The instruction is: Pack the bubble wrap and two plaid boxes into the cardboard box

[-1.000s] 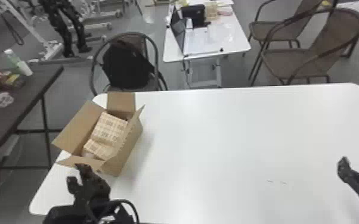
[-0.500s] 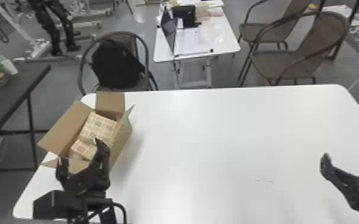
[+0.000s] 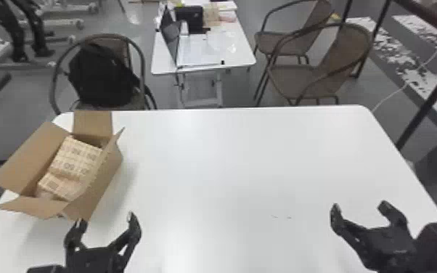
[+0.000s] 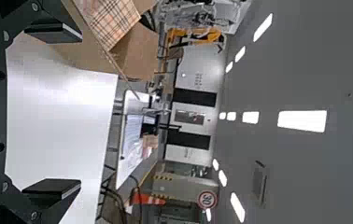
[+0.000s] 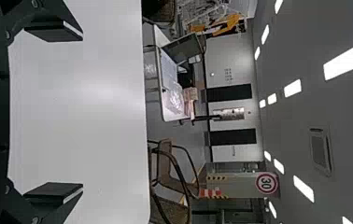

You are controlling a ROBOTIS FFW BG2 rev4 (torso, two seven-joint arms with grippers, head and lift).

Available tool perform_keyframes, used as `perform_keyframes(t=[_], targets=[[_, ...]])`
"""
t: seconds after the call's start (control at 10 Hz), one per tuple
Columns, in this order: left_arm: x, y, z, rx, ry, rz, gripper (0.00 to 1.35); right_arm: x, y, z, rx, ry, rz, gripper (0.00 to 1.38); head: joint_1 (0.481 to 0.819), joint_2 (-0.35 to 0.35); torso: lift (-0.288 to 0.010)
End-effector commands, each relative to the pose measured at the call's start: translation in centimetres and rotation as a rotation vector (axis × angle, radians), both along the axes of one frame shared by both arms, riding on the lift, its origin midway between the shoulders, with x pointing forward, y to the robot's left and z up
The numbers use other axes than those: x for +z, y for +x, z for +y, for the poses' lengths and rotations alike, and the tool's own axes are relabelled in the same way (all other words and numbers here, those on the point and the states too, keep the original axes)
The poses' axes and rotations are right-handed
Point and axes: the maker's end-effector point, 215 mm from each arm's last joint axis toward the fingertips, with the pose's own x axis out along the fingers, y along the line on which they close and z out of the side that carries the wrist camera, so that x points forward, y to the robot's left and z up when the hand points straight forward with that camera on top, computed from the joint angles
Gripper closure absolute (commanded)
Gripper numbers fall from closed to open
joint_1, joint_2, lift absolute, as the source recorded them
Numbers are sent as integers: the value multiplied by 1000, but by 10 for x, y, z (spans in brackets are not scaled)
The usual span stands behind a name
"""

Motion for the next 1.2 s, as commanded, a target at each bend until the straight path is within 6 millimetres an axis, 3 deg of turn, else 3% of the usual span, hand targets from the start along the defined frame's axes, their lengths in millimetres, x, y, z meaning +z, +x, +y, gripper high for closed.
perform_keyframes(t=[0.0,0.2,0.3,0.5,1.1], targets=[[-16,-21,1,8,9,66,203,-8,-15,12,23,5,26,156,695,47,-71],[-25,-45,15,36,67,130,203,-26,-47,17,51,-23,100,157,695,70,-71],[-26,-48,19,28,90,145,203,-34,-60,19,65,-30,130,156,695,89,-71],[-19,-43,18,23,106,126,203,-33,-60,22,74,-36,129,156,695,119,-71],[-17,-40,18,24,101,116,203,-29,-56,24,77,-48,120,157,695,123,-71]])
